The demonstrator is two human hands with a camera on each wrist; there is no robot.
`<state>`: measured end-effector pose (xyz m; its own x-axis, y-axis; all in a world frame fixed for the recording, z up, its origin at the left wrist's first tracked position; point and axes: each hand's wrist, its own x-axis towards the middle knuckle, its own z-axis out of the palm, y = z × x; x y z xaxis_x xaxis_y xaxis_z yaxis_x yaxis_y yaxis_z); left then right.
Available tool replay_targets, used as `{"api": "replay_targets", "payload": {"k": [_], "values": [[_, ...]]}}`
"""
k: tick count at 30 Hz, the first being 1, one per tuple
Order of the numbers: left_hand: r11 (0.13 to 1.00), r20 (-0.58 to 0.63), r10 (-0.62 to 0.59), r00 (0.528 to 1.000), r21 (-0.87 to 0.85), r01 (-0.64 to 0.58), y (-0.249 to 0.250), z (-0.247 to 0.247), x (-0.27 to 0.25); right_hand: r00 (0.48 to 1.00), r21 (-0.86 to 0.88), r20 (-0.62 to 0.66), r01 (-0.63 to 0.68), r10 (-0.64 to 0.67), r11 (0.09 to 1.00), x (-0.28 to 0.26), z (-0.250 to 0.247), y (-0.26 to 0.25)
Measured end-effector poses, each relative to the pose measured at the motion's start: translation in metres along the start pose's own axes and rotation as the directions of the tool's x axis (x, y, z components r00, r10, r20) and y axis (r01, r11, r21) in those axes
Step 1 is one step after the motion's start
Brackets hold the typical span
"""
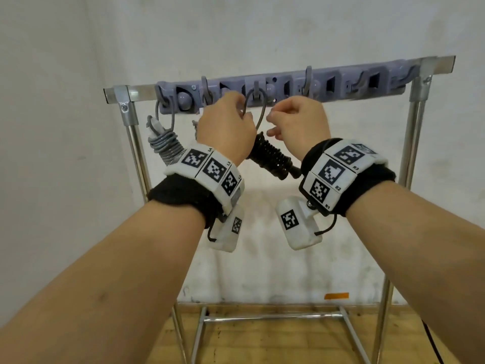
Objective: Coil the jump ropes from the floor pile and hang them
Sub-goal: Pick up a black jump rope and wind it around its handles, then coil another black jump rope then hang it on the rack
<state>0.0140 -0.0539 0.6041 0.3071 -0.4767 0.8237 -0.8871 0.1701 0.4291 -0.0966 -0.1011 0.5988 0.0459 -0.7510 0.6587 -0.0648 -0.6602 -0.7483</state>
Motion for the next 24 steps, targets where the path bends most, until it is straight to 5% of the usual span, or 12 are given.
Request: {"api": "replay_targets", "payload": {"k": [5,10,14,20,22,24], "values": [[0.961,-0.023,0.272,0.962,0.048,-0.271,-0.017,-0.001,-0.04,0.995,-0.204,-0.062,0.067,-0.082,0.977,-0.034,-0.011,0.024],[0.92,-0.018,0.389,0.921,0.067,-0.387,-0.036,0.005,-0.098,0.996,-0.244,-0.027,0.082,-0.091,0.966,-0.082,-0.023,0.063],[0.941,0.255,0.332,0.908,-0.027,-0.337,-0.064,0.023,-0.159,0.997,-0.284,0.083,0.026,-0.002,0.958,-0.134,-0.025,0.112],[0.976,0.61,0.193,0.768,-0.038,-0.216,-0.114,0.065,-0.279,0.956,-0.424,0.235,-0.062,0.176,0.903,-0.227,-0.033,0.204],[0.984,0.707,0.145,0.692,-0.028,-0.178,-0.134,0.077,-0.323,0.897,-0.503,0.349,-0.064,0.27,0.862,-0.266,-0.034,0.238],[0.988,0.779,0.106,0.619,-0.01,-0.157,-0.155,0.092,-0.366,0.775,-0.595,0.491,-0.037,0.399,0.803,-0.304,-0.031,0.272]]}}
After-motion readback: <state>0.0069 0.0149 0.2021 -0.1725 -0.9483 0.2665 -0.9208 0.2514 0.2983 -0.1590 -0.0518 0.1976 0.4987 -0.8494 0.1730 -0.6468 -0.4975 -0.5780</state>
